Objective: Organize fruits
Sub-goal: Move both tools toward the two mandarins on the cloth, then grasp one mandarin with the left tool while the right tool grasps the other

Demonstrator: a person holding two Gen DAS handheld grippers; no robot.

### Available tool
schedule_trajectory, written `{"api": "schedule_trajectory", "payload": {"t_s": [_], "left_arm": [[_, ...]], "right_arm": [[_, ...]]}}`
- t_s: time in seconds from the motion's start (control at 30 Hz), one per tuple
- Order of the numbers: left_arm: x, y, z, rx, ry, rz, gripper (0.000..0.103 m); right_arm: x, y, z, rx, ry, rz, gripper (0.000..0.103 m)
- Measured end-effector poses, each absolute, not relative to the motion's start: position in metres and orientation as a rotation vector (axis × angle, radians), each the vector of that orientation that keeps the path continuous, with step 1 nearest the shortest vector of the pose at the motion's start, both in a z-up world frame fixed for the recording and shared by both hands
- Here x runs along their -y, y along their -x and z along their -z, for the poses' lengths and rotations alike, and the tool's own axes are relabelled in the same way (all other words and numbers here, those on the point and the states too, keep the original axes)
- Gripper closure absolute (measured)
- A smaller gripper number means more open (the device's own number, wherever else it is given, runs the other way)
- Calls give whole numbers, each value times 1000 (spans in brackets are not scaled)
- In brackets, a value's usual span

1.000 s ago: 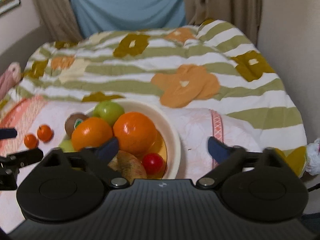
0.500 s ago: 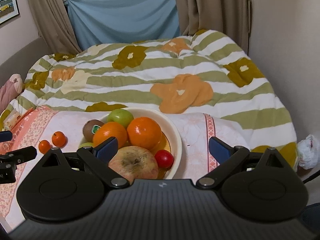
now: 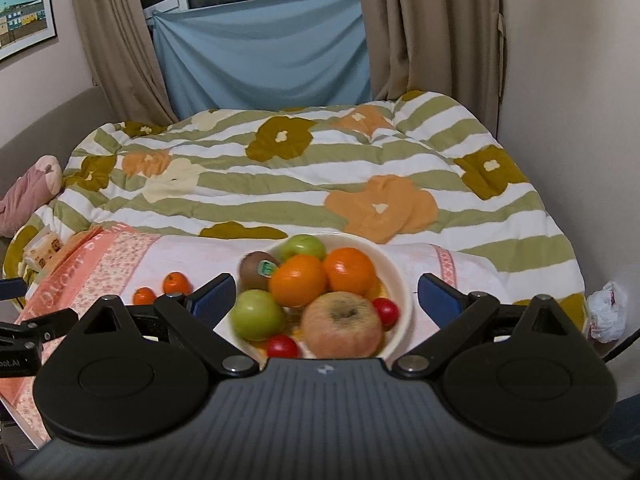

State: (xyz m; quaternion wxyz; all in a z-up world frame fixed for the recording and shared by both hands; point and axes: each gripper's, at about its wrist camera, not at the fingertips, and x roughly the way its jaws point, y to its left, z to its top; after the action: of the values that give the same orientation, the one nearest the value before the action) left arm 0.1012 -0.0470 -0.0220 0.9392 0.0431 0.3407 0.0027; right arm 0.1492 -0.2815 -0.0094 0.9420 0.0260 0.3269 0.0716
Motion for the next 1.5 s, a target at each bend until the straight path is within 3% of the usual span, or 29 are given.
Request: {"api": "schedule_trajectory", "payload": {"t_s": [0.73, 1.0, 1.27, 1.4, 1.5], "left_arm": [[-44, -150, 76, -744, -219, 231, 3], [-48, -184, 105, -749, -278, 386, 10], [-37, -210, 132, -766, -318, 484, 28], [-35, -216, 140, -771, -319, 506, 30], [-31, -219, 145, -780, -329, 518, 41]], "right_arm": [[141, -160, 45, -730, -65, -98, 0], [105, -173, 66, -720, -84, -50, 0], [95, -182, 85, -723, -103, -11, 0], [88, -184, 94, -725, -73, -11, 0], [83, -185, 98, -728, -68, -6, 0]]}}
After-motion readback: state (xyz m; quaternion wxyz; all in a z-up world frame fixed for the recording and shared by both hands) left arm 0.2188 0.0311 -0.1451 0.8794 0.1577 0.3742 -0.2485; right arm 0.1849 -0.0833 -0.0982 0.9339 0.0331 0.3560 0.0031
